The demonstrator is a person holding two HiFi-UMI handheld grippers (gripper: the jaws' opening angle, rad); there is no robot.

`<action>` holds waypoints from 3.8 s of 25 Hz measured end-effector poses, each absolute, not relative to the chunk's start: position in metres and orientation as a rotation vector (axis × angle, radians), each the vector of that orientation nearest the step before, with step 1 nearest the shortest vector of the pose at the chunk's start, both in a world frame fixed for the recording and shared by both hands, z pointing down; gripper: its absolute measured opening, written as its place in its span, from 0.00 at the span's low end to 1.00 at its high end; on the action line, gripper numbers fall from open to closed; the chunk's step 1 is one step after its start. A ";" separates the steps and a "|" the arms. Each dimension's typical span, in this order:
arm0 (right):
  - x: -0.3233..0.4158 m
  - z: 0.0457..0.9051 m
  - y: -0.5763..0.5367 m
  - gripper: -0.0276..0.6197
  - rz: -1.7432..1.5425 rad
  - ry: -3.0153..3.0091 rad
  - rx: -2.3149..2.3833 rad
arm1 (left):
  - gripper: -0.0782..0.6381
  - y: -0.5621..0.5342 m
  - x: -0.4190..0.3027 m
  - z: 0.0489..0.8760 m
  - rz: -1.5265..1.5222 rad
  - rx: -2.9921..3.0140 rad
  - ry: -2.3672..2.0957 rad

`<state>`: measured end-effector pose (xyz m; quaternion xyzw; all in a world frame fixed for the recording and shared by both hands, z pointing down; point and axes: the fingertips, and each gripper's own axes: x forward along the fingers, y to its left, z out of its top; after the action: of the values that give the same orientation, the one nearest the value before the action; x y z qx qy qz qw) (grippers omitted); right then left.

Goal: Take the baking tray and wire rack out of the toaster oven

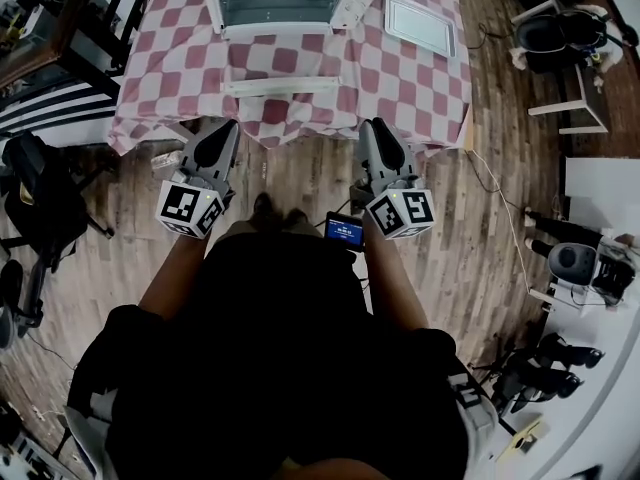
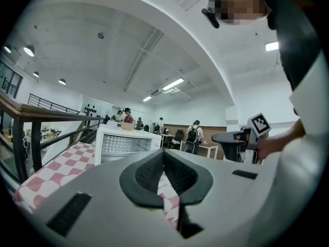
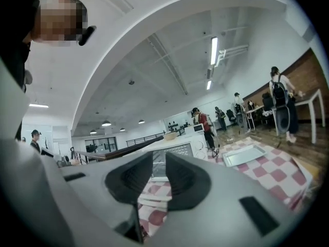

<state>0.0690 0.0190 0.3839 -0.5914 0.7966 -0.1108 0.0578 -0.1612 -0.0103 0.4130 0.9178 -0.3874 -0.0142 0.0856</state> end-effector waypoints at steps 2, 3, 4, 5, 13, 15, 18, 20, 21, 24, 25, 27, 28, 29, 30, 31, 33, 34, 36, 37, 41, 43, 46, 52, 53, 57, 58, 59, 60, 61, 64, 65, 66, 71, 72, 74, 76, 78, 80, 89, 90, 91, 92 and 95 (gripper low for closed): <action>0.068 0.384 0.019 0.17 -0.328 2.419 -1.799 | 0.10 -0.008 -0.159 0.413 -0.041 2.755 -1.136; 0.066 0.383 0.017 0.17 -0.317 2.428 -1.798 | 0.10 -0.009 -0.160 0.413 -0.044 2.756 -1.133; 0.064 0.381 0.015 0.17 -0.305 2.436 -1.793 | 0.10 -0.010 -0.161 0.413 -0.049 2.754 -1.132; 0.061 0.379 0.012 0.17 -0.294 2.442 -1.784 | 0.10 -0.013 -0.163 0.413 -0.057 2.752 -1.134; 0.044 0.367 -0.002 0.17 -0.350 2.414 -1.683 | 0.10 -0.029 -0.179 0.406 -0.104 2.754 -1.150; 0.042 0.367 -0.006 0.17 -0.423 2.378 -1.635 | 0.10 -0.033 -0.182 0.406 -0.105 2.757 -1.153; 0.044 0.372 -0.018 0.17 -0.620 2.258 -1.519 | 0.10 -0.043 -0.184 0.407 -0.106 2.750 -1.162; 0.046 0.376 -0.031 0.17 -0.721 2.177 -1.435 | 0.10 -0.051 -0.185 0.408 -0.100 2.743 -1.169; 0.046 0.378 -0.038 0.17 -0.759 2.143 -1.390 | 0.10 -0.055 -0.185 0.410 -0.096 2.740 -1.171; 0.044 0.390 -0.064 0.17 -0.884 2.023 -1.251 | 0.10 -0.069 -0.188 0.414 -0.076 2.738 -1.179; 0.043 0.397 -0.074 0.17 -0.935 1.970 -1.201 | 0.10 -0.075 -0.190 0.416 -0.067 2.736 -1.187; 0.042 0.411 -0.097 0.17 -1.032 1.857 -1.104 | 0.10 -0.091 -0.195 0.421 -0.052 2.719 -1.213; 0.042 0.418 -0.111 0.17 -1.075 1.803 -1.064 | 0.10 -0.101 -0.198 0.423 -0.047 2.705 -1.227; 0.042 0.425 -0.125 0.17 -1.114 1.751 -1.033 | 0.10 -0.111 -0.199 0.426 -0.042 2.691 -1.239; 0.042 0.432 -0.140 0.17 -1.149 1.704 -1.009 | 0.10 -0.121 -0.201 0.429 -0.035 2.679 -1.248; 0.040 0.440 -0.155 0.17 -1.181 1.665 -0.995 | 0.10 -0.130 -0.201 0.432 -0.024 2.669 -1.255; 0.035 0.454 -0.181 0.17 -1.234 1.617 -0.988 | 0.10 -0.147 -0.203 0.439 0.004 2.648 -1.266; 0.032 0.462 -0.194 0.17 -1.255 1.606 -0.989 | 0.10 -0.155 -0.204 0.443 0.016 2.633 -1.274; 0.026 0.479 -0.222 0.17 -1.293 1.596 -0.992 | 0.10 -0.174 -0.206 0.450 0.027 2.601 -1.295; 0.024 0.488 -0.237 0.17 -1.308 1.591 -0.993 | 0.10 -0.183 -0.207 0.454 0.031 2.582 -1.305; 0.015 0.516 -0.298 0.17 -1.341 1.588 -0.984 | 0.10 -0.215 -0.208 0.472 0.060 2.519 -1.326; 0.005 0.527 -0.324 0.17 -1.353 1.609 -0.970 | 0.10 -0.229 -0.210 0.480 0.068 2.493 -1.340; -0.007 0.548 -0.357 0.17 -1.387 1.621 -0.977 | 0.10 -0.246 -0.215 0.491 0.078 2.451 -1.367; -0.022 0.572 -0.398 0.17 -1.425 1.632 -0.989 | 0.10 -0.267 -0.222 0.508 0.104 2.406 -1.379; -0.024 0.572 -0.403 0.17 -1.423 1.635 -0.983 | 0.10 -0.269 -0.223 0.510 0.107 2.399 -1.380; -0.030 0.574 -0.423 0.17 -1.427 1.633 -0.962 | 0.10 -0.275 -0.227 0.516 0.109 2.368 -1.389; -0.031 0.574 -0.428 0.17 -1.424 1.629 -0.964 | 0.10 -0.276 -0.228 0.517 0.108 2.364 -1.391; -0.030 0.574 -0.433 0.17 -1.417 1.624 -0.969 | 0.10 -0.278 -0.229 0.518 0.108 2.363 -1.391; -0.029 0.573 -0.439 0.17 -1.407 1.621 -0.973 | 0.10 -0.279 -0.230 0.518 0.111 2.364 -1.390; -0.029 0.573 -0.444 0.17 -1.401 1.619 -0.975 | 0.10 -0.281 -0.232 0.519 0.115 2.364 -1.390; -0.030 0.571 -0.458 0.16 -1.398 1.610 -0.965 | 0.10 -0.284 -0.235 0.520 0.113 2.349 -1.396; -0.030 0.569 -0.462 0.15 -1.396 1.610 -0.961 | 0.10 -0.284 -0.236 0.521 0.112 2.344 -1.398; -0.031 0.568 -0.465 0.14 -1.393 1.610 -0.958 | 0.10 -0.285 -0.237 0.521 0.114 2.342 -1.398; -0.030 0.569 -0.469 0.07 -1.402 1.618 -0.963 | 0.10 -0.285 -0.237 0.518 0.109 2.349 -1.391; -0.030 0.569 -0.469 0.07 -1.407 1.616 -0.957 | 0.10 -0.284 -0.237 0.517 0.107 2.351 -1.388; -0.030 0.568 -0.467 0.06 -1.416 1.609 -0.945 | 0.10 -0.282 -0.235 0.515 0.108 2.358 -1.383; -0.031 0.568 -0.463 0.06 -1.422 1.610 -0.938 | 0.10 -0.279 -0.235 0.512 0.104 2.360 -1.381; -0.032 0.567 -0.455 0.06 -1.429 1.613 -0.932 | 0.10 -0.276 -0.235 0.510 0.097 2.363 -1.381; -0.033 0.567 -0.443 0.06 -1.437 1.613 -0.926 | 0.10 -0.271 -0.235 0.508 0.091 2.365 -1.378; -0.037 0.571 -0.367 0.05 -1.468 1.593 -0.919 | 0.10 -0.236 -0.237 0.502 0.061 2.388 -1.341; -0.038 0.571 -0.358 0.05 -1.470 1.593 -0.919 | 0.10 -0.230 -0.236 0.500 0.056 2.392 -1.333; -0.038 0.571 -0.348 0.05 -1.472 1.594 -0.919 | 0.10 -0.224 -0.235 0.499 0.051 2.397 -1.326; -0.038 0.571 -0.338 0.05 -1.474 1.594 -0.919 | 0.10 -0.218 -0.234 0.497 0.048 2.403 -1.319; -0.040 0.573 -0.305 0.05 -1.491 1.591 -0.919 | 0.10 -0.200 -0.231 0.493 0.039 2.420 -1.300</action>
<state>-0.0402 -0.3053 0.5726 -0.3596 0.6224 -0.5835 0.3780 -0.2310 -0.1996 0.4929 0.8638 -0.4640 0.0140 0.1957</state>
